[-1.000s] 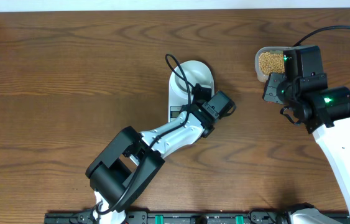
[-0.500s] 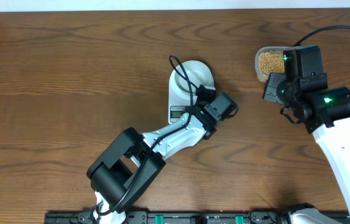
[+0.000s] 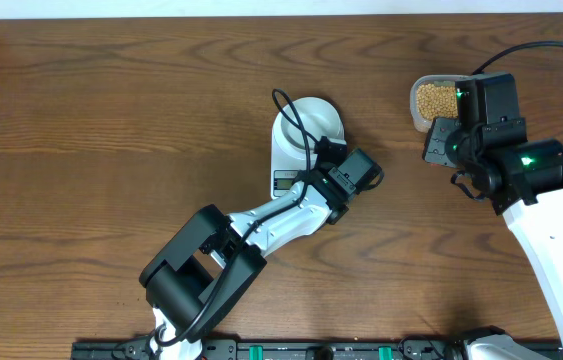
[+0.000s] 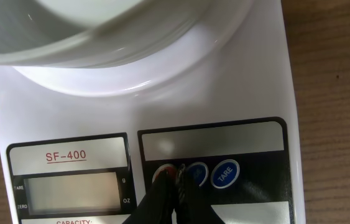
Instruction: Scoop item into bowl and weigh 50g on scale
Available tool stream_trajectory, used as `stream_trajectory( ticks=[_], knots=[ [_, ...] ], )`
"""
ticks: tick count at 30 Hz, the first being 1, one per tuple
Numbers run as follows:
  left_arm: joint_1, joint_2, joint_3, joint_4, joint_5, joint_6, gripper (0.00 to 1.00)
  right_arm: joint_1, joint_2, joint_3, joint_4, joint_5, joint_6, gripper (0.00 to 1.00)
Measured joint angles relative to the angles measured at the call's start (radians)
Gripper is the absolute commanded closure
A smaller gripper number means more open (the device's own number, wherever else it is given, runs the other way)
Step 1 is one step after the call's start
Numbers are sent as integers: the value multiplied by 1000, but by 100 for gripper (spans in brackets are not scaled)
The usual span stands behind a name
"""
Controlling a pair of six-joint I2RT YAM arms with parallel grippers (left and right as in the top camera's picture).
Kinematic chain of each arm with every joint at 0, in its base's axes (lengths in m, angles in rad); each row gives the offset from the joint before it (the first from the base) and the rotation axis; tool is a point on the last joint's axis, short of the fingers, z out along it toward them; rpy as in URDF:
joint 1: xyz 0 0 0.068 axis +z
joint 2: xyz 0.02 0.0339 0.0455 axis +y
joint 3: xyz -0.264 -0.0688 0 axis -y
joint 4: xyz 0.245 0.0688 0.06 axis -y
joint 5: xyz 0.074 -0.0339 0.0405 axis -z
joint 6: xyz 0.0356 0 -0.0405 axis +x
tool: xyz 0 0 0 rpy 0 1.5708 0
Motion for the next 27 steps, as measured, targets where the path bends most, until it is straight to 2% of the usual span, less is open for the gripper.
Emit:
stream_trajectory(
  ticks=[27],
  knots=[
    [0,1,0,-4,-15,-18,93,0,0,0,-6,0,-3,99]
  ],
)
